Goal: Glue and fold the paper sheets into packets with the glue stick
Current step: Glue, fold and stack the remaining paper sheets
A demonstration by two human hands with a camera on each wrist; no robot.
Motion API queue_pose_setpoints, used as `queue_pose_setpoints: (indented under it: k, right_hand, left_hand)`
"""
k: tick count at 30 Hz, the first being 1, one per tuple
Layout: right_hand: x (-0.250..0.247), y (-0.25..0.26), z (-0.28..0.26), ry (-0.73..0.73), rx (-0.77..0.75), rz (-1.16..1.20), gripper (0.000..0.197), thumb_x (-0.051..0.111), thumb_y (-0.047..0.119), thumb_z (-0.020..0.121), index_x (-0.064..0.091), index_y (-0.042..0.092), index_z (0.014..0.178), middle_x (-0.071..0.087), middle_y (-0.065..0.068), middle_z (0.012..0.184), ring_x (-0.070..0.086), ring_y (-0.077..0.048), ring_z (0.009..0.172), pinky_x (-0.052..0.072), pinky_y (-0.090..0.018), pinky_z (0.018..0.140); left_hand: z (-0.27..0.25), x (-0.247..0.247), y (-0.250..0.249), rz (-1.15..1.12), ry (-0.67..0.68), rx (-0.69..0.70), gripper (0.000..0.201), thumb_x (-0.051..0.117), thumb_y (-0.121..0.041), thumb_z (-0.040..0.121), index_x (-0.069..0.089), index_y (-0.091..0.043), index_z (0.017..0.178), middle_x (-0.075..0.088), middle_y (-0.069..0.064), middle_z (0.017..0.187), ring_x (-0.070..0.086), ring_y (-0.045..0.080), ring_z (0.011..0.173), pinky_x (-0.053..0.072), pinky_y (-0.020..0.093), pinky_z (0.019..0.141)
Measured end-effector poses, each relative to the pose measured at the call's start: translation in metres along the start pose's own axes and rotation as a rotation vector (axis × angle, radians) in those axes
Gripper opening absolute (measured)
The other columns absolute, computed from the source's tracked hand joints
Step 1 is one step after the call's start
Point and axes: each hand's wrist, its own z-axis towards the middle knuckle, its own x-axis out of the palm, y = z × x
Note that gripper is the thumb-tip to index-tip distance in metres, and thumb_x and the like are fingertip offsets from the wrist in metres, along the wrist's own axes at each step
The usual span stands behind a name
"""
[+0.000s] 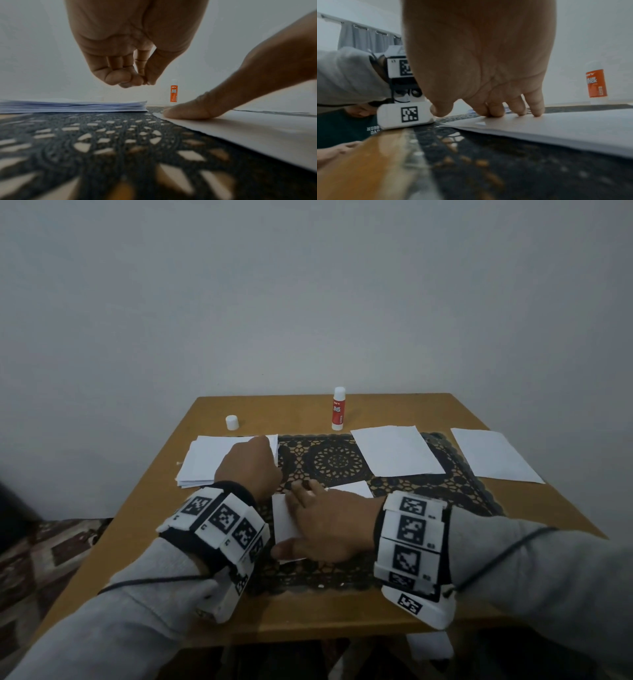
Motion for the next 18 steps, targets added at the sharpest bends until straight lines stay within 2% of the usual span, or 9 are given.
queue_pose_setpoints:
  k: [3,8,13,15,18]
  right_hand:
    - [0.001,0.005,-0.003,0.040,-0.061,-0.011,0.092,0.027,0.070,0.093,-0.009,0.014,0.155,-0.015,-0.001,0.162,-0.015,-0.030,0.148,0.014,-0.051,0.120]
    - [0.002,0.005,0.004,-0.008,-0.017,-0.001,0.097,0.030,0.072,0.092,-0.009,0.009,0.154,-0.017,-0.005,0.162,-0.014,-0.025,0.149,0.008,-0.046,0.122]
    - [0.003,0.005,-0.021,0.107,-0.109,-0.033,0.097,0.029,0.071,0.092,-0.014,0.009,0.153,-0.022,-0.008,0.160,-0.015,-0.025,0.148,0.009,-0.046,0.122]
    - [0.003,-0.011,-0.028,0.100,-0.065,-0.046,0.096,0.026,0.071,0.092,-0.013,0.007,0.153,-0.020,-0.010,0.160,-0.014,-0.026,0.148,0.009,-0.046,0.122]
    - [0.004,-0.042,-0.030,0.091,0.081,-0.007,0.096,0.023,0.071,0.092,-0.014,0.006,0.152,-0.020,-0.011,0.160,-0.015,-0.027,0.148,0.006,-0.044,0.122]
  left_hand:
    - [-0.001,0.002,-0.001,0.012,0.003,0.015,0.004,0.050,-0.009,0.089,0.054,-0.011,0.091,0.056,0.004,0.086,0.054,0.020,0.080,0.043,0.027,0.070]
    - [-0.001,0.002,-0.003,0.002,0.024,0.034,0.006,0.049,-0.008,0.088,0.054,-0.011,0.090,0.060,0.006,0.091,0.053,0.020,0.080,0.042,0.027,0.069]
    - [-0.003,0.002,-0.007,0.017,0.106,0.094,0.013,0.049,-0.012,0.093,0.060,-0.011,0.098,0.063,0.006,0.101,0.058,0.020,0.091,0.048,0.029,0.080]
    - [-0.004,0.003,-0.007,0.012,0.156,0.119,0.013,0.050,-0.013,0.092,0.061,-0.011,0.098,0.063,0.006,0.102,0.058,0.021,0.093,0.048,0.029,0.079]
    - [-0.005,0.004,-0.009,0.036,0.250,0.175,0.012,0.051,-0.014,0.091,0.062,-0.011,0.096,0.062,0.005,0.098,0.056,0.021,0.090,0.045,0.026,0.074]
